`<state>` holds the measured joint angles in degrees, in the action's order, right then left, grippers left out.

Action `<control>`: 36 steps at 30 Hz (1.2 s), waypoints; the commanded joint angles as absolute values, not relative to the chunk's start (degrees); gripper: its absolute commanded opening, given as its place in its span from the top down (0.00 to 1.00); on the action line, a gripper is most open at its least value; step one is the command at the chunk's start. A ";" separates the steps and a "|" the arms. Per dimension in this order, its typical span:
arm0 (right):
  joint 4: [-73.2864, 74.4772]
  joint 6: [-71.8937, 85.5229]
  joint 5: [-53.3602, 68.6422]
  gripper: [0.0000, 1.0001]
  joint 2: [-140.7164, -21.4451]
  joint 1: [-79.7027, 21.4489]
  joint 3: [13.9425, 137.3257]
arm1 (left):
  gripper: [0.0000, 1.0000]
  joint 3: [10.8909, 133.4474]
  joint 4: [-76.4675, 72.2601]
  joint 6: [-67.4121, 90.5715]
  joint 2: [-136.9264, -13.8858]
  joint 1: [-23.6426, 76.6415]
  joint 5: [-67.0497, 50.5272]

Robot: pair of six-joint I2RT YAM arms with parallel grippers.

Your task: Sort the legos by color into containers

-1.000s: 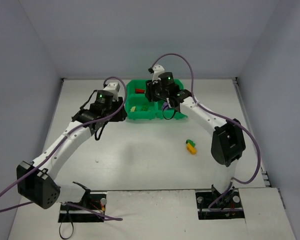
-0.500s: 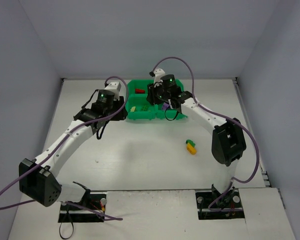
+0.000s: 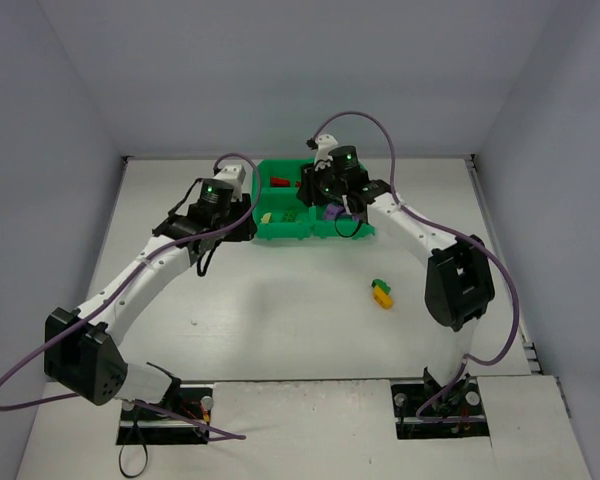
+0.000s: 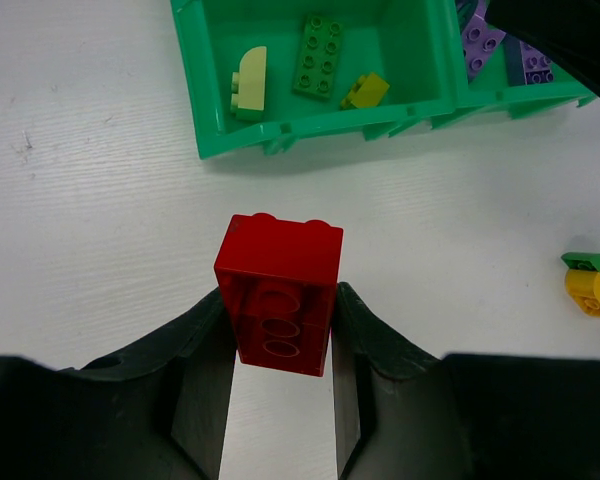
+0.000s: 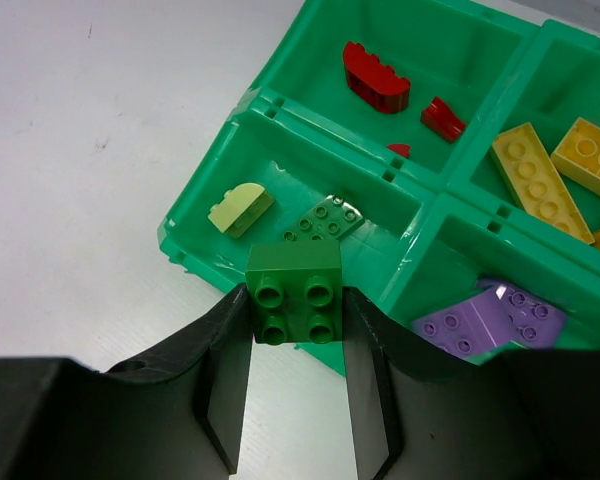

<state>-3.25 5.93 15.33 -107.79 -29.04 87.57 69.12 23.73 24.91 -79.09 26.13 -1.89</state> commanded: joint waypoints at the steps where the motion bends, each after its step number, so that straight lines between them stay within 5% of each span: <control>1: -7.12 6.42 16.44 1.00 -105.47 -29.00 88.68 | 1.00 72.51 21.80 25.31 -77.43 26.01 -1.93; 36: -8.79 6.24 21.71 1.00 -111.18 -26.72 95.36 | 1.00 71.28 23.03 27.25 -72.51 26.10 -2.02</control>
<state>-4.97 5.89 19.84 -110.69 -26.70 92.23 70.43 24.47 26.52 -73.80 26.13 -2.90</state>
